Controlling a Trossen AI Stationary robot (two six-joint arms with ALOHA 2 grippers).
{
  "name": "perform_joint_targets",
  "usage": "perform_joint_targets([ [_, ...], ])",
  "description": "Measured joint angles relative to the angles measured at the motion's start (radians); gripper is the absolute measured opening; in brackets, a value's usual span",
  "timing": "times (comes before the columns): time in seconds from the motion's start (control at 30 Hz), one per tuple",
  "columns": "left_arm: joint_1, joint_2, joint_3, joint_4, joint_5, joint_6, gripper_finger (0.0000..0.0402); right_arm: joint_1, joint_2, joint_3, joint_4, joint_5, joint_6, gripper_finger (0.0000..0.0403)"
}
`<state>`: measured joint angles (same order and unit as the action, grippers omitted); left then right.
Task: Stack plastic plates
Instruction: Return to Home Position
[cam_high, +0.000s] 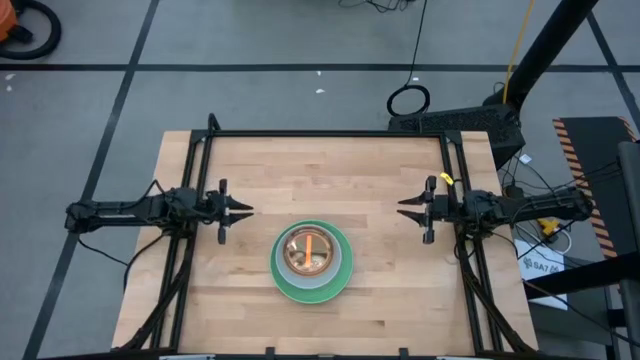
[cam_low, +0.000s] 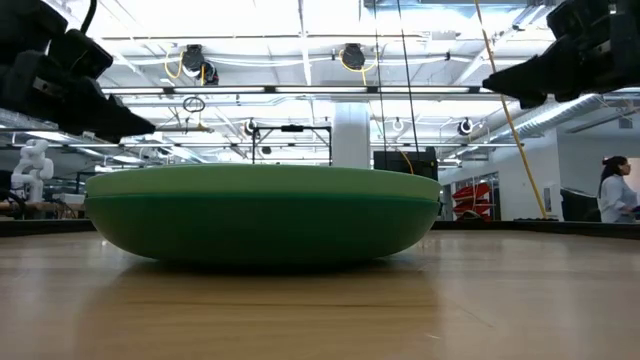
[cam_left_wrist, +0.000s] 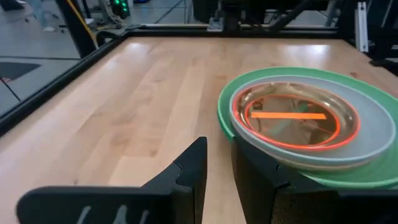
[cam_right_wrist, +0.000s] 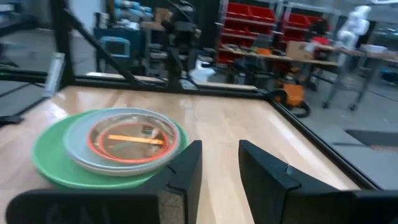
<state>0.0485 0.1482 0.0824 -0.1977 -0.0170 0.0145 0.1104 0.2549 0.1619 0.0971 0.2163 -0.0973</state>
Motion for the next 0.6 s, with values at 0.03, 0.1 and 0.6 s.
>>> perform_joint_targets([
  [0.03,0.005,0.000,-0.006,0.013,0.003,-0.001,0.0081,0.000,-0.007,0.000,-0.014,0.015,0.006,0.0098],
  [0.1,0.016,0.000,-0.011,0.030,0.035,0.002,0.0081,0.000,-0.024,0.000,-0.048,0.026,0.013,0.0098],
  [0.6,0.086,0.000,-0.014,0.048,0.150,0.028,0.0081,-0.025,-0.256,-0.128,-0.014,0.098,-0.016,0.0098],
])
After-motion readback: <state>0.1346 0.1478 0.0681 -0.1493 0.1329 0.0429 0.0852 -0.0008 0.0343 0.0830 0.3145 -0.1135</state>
